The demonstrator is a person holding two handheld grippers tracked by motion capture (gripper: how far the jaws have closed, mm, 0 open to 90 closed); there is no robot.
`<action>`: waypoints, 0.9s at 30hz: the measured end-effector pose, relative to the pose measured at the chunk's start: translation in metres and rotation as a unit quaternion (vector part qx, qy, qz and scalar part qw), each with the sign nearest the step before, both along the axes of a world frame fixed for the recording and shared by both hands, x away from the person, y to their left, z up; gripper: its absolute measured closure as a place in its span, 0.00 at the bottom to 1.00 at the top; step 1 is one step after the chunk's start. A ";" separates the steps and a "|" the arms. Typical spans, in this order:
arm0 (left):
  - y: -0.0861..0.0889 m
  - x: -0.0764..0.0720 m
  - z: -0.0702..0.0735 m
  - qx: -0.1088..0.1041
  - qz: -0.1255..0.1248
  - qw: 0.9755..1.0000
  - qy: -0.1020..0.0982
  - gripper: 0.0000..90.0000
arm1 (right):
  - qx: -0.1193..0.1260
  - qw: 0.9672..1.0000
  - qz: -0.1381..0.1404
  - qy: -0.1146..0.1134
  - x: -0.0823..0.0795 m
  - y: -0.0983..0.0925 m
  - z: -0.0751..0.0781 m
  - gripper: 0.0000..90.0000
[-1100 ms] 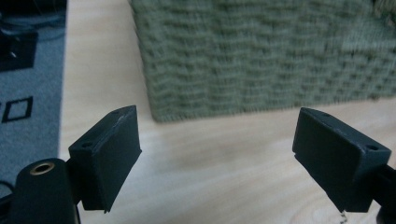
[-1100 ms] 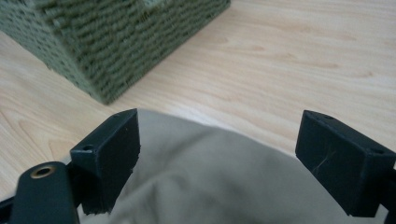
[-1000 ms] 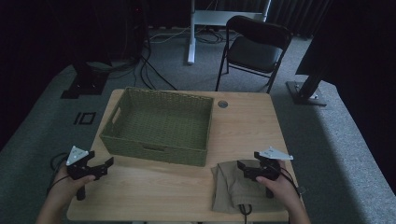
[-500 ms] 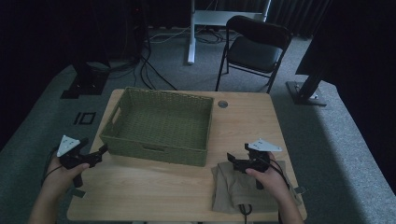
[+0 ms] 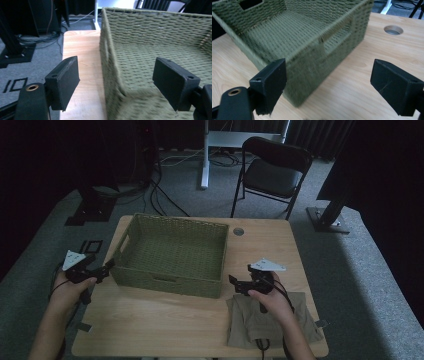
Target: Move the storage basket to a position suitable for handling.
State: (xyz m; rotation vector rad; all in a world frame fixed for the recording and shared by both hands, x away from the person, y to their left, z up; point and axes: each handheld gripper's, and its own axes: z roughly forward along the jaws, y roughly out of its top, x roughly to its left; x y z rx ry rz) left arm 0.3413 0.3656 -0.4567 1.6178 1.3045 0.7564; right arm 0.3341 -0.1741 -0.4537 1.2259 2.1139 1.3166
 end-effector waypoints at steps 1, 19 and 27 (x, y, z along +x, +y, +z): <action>0.001 0.006 -0.001 0.004 0.006 1.000 -0.005 0.27 | 0.000 1.000 -0.001 -0.001 0.002 0.004 0.001 0.15; -0.016 0.034 -0.021 -0.012 0.020 0.999 0.032 0.57 | -0.016 0.999 -0.031 0.033 0.032 0.050 -0.006 0.43; -0.025 0.036 -0.027 -0.014 0.048 0.999 0.019 0.76 | -0.018 0.998 -0.035 0.044 0.030 0.059 -0.008 0.65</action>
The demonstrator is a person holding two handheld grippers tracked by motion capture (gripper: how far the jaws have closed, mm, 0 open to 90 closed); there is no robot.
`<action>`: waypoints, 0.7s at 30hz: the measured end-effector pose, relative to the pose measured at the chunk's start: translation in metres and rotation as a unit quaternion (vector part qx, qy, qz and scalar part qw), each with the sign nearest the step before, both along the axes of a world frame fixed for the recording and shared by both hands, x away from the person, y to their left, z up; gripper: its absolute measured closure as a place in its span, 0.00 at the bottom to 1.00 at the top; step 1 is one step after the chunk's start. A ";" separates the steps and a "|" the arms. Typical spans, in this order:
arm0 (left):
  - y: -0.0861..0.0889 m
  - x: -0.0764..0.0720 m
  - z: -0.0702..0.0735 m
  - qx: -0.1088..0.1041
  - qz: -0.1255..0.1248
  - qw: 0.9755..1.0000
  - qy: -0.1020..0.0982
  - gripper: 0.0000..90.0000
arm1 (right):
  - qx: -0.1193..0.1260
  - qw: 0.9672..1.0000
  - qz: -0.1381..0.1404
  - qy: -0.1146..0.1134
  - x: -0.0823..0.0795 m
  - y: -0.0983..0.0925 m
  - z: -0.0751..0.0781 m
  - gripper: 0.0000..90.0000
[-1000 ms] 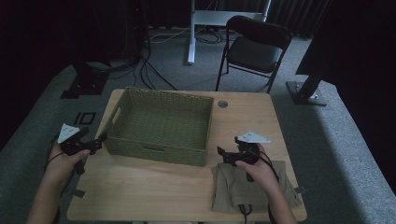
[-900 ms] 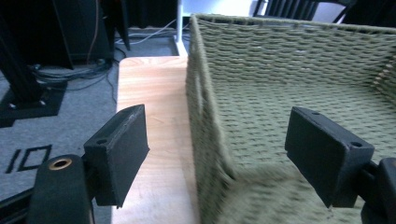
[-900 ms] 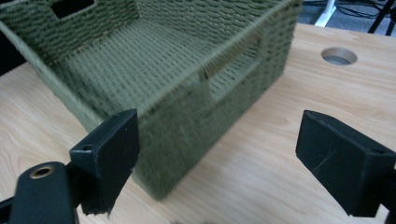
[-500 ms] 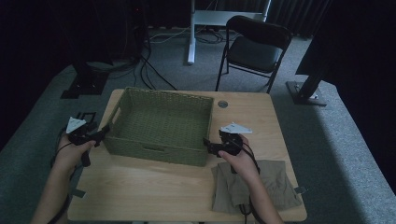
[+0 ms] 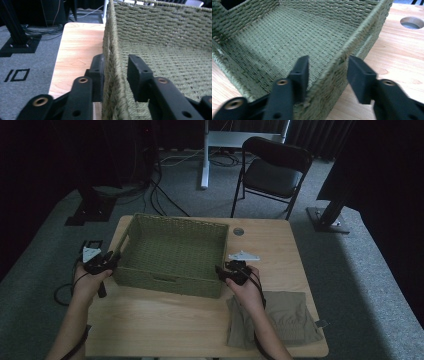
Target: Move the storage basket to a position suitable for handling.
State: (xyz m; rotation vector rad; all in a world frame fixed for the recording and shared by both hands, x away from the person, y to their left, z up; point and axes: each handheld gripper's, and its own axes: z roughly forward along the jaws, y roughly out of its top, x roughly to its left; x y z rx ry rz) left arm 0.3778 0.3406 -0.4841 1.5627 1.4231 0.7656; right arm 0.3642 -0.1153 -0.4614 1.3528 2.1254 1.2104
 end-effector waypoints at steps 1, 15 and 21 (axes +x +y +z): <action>-0.001 0.000 -0.001 -0.007 0.002 1.000 0.000 0.76 | 0.000 1.000 0.000 0.000 0.000 0.000 0.000 0.65; -0.034 0.000 -0.001 -0.037 0.014 0.999 0.012 0.85 | -0.002 0.998 -0.066 -0.002 0.008 -0.015 0.001 0.78; -0.050 -0.001 -0.001 -0.035 0.000 0.999 0.014 0.85 | 0.003 0.997 -0.078 0.000 0.013 -0.034 0.001 0.80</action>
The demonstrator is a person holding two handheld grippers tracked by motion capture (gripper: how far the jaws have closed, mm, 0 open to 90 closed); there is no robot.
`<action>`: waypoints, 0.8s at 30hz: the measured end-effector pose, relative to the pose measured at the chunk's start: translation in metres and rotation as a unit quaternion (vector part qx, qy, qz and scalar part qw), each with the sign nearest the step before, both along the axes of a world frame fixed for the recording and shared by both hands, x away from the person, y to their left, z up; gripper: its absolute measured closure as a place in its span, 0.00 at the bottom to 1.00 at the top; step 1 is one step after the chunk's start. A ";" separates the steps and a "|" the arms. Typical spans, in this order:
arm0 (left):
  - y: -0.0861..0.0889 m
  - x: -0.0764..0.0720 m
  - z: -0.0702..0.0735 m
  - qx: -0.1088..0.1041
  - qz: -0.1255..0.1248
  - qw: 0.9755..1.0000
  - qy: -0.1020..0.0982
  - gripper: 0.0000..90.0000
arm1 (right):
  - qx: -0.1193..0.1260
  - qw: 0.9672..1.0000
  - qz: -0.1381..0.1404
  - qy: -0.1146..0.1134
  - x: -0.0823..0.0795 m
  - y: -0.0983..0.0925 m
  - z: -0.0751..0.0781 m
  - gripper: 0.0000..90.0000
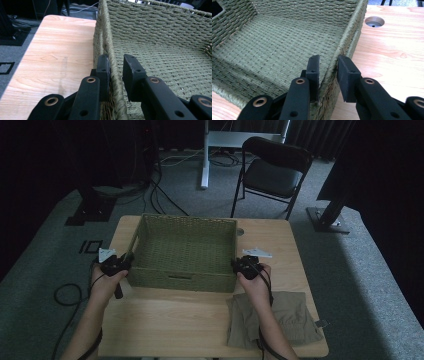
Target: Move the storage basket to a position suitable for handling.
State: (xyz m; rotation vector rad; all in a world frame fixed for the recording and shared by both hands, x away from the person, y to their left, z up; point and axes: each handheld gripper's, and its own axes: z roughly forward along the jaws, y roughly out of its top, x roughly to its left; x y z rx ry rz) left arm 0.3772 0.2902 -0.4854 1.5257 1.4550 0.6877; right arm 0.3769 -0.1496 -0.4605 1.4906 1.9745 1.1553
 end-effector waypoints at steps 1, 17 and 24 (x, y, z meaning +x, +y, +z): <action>-0.002 0.000 0.000 0.001 -0.001 1.000 0.000 0.85 | -0.003 1.000 -0.002 0.000 0.001 -0.004 0.000 0.80; -0.034 -0.010 0.001 0.003 -0.006 1.000 0.010 0.85 | 0.002 1.000 -0.020 0.012 -0.001 -0.034 0.001 0.83; -0.041 -0.016 0.001 -0.006 -0.012 1.000 0.012 0.85 | 0.005 1.000 -0.022 0.014 -0.003 -0.044 0.001 0.84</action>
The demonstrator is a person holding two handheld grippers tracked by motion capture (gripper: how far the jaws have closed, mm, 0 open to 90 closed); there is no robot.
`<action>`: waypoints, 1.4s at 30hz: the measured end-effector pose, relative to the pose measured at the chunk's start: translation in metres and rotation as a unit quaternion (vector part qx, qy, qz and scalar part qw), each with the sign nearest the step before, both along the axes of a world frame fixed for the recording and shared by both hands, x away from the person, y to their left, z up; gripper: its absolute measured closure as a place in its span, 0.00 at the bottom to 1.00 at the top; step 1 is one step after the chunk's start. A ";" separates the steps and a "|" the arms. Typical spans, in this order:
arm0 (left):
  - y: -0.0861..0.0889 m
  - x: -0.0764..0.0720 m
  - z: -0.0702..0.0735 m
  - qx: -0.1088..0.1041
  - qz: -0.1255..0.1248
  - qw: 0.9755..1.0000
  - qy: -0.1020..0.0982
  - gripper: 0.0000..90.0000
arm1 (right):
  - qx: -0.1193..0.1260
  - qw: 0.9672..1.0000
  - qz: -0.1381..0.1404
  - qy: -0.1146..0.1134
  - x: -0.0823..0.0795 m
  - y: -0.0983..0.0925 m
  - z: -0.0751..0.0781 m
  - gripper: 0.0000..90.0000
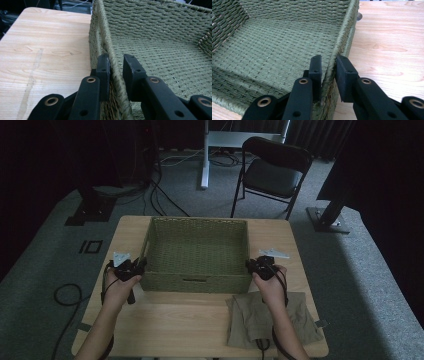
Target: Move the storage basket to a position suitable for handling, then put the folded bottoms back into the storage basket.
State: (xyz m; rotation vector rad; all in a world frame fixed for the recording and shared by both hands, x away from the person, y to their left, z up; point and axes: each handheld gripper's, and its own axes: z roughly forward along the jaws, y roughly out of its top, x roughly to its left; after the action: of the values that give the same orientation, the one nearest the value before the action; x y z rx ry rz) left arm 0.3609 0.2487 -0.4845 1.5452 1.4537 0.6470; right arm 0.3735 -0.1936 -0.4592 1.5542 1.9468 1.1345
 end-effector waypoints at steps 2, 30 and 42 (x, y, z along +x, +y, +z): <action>-0.001 -0.002 0.000 -0.003 0.001 1.000 0.001 0.85 | 0.003 1.000 -0.001 0.002 -0.001 -0.003 0.000 0.84; -0.004 -0.006 0.013 0.007 -0.075 0.997 -0.023 0.33 | 0.015 0.997 0.028 -0.065 -0.008 -0.005 0.013 0.34; 0.011 -0.030 0.032 -0.012 -0.093 0.995 -0.017 0.21 | -0.004 0.993 0.100 -0.068 -0.019 0.001 0.020 0.15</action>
State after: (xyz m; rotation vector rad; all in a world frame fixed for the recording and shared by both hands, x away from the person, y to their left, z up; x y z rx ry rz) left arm 0.3309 0.2600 -0.4520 1.6201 1.2696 0.5410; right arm 0.3540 -0.1927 -0.4395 1.2641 2.0461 1.2758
